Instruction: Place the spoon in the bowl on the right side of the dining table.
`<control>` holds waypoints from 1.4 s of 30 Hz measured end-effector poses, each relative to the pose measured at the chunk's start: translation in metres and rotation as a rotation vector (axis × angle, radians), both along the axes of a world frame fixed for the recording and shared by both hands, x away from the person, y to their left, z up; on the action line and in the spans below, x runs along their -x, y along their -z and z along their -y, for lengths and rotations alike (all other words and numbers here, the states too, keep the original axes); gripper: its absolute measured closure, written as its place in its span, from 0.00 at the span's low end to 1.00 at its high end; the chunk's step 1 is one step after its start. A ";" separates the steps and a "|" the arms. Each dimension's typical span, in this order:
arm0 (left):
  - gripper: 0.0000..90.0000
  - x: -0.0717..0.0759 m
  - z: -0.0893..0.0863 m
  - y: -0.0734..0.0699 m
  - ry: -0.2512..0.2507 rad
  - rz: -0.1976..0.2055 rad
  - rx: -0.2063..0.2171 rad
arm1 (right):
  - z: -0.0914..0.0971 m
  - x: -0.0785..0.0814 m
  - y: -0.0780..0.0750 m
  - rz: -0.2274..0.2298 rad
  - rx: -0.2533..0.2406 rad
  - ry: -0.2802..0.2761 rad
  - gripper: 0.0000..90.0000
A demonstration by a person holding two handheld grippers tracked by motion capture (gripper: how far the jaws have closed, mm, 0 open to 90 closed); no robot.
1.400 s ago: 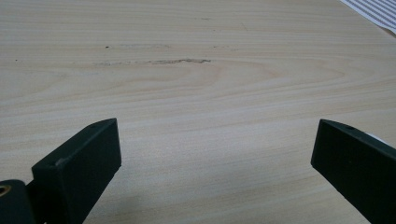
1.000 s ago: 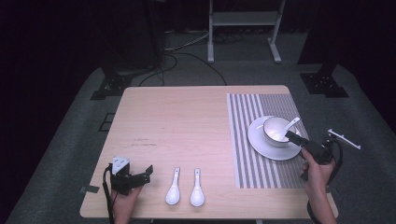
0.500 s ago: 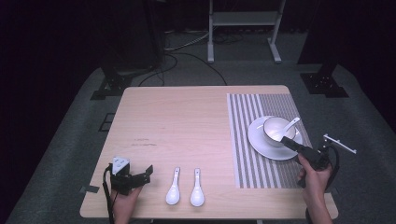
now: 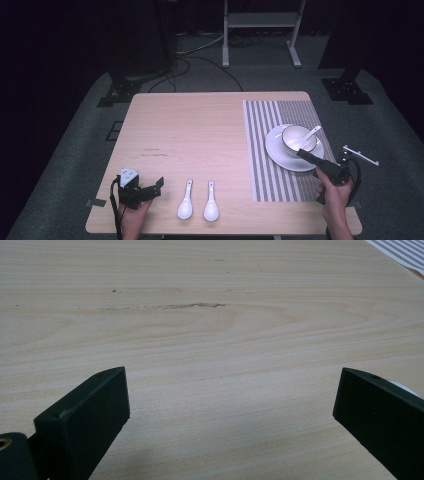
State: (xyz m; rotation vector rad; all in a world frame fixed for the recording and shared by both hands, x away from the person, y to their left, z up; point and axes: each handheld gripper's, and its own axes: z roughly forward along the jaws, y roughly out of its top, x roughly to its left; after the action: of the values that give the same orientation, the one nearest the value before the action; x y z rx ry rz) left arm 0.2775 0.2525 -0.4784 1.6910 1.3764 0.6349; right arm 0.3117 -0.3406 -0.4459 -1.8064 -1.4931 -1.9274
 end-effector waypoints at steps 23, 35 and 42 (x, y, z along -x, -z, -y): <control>0.00 0.000 0.000 0.000 0.000 0.001 -0.003 | -0.021 0.017 0.011 -0.005 0.010 -0.075 0.40; 0.00 0.000 0.000 0.000 0.001 0.000 -0.005 | -0.033 0.030 0.021 -0.016 0.009 -0.117 0.40; 0.00 0.000 0.001 0.000 0.001 0.001 -0.005 | -0.040 0.038 0.027 -0.013 0.013 -0.139 0.40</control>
State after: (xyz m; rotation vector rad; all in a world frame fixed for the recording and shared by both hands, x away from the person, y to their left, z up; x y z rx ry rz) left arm 0.2774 0.2519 -0.4784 1.6946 1.3749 0.6386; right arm 0.2734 -0.3007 -0.4726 -1.6681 -1.5845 -1.8420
